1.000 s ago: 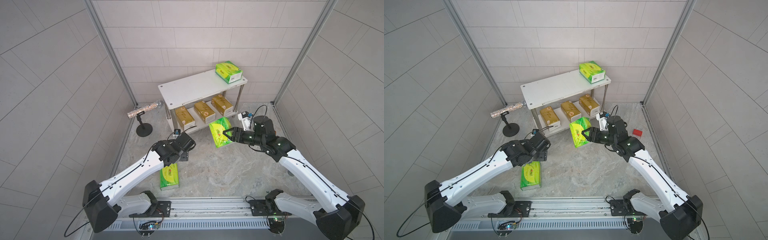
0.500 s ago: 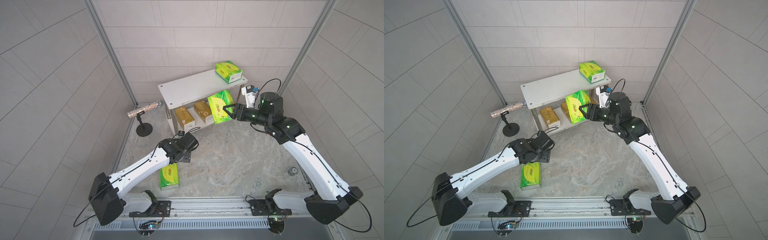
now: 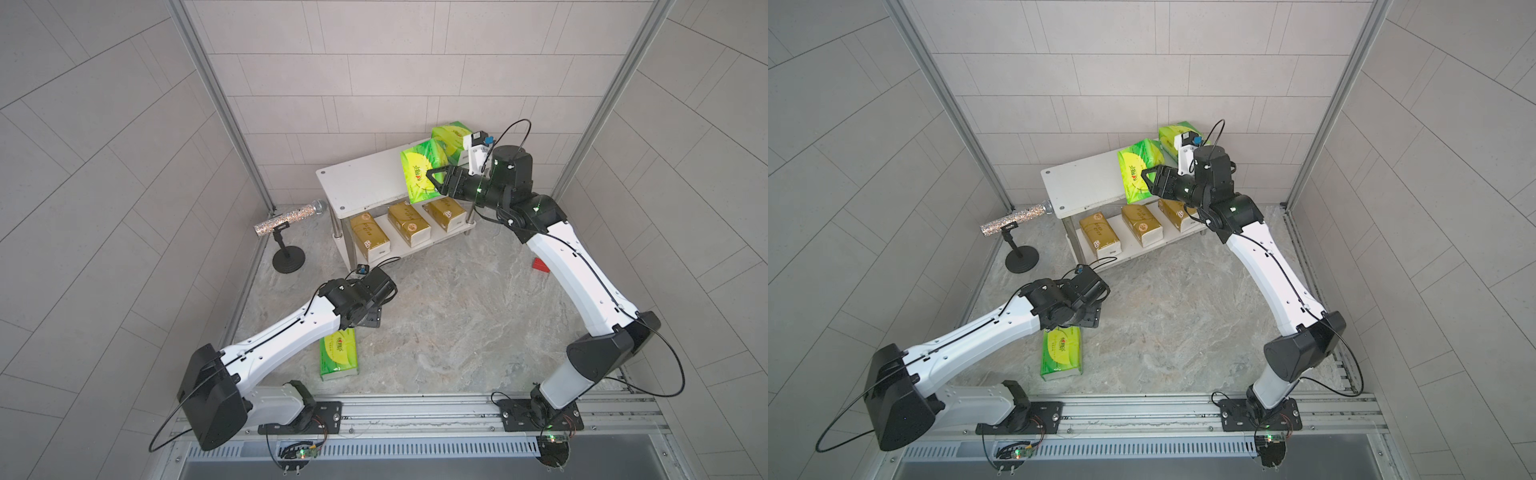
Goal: Place the tissue boxes on the shelf by color
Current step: Place a box of tissues on the shelf.
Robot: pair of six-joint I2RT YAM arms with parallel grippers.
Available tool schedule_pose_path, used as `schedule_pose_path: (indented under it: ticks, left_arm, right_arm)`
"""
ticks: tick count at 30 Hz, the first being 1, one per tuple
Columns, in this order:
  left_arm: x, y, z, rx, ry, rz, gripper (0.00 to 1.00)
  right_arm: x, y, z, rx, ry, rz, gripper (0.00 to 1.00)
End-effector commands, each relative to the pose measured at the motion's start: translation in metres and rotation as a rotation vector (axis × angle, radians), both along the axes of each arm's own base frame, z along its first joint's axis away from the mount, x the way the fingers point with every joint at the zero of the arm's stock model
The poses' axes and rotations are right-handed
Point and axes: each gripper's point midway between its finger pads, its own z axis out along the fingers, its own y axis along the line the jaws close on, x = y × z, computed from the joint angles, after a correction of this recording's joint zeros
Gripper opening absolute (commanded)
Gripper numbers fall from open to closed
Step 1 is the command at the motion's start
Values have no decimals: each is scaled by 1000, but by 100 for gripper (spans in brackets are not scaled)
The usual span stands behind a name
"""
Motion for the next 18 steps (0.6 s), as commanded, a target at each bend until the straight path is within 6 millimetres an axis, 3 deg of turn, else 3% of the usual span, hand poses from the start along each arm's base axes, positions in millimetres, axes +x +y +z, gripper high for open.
schedule_pose_path:
  ticks: [1, 10, 18]
  left_arm:
    - [-1, 1, -6, 22, 18, -5, 76]
    - [5, -6, -9, 39, 39, -35, 76]
    - [7, -11, -8, 34, 49, -39, 76]
  right_arm:
    - [11, -4, 37, 62, -117, -38, 66]
    - [48, 3, 26, 91, -124, -61, 68]
    - [77, 11, -1, 96, -72, -80, 68]
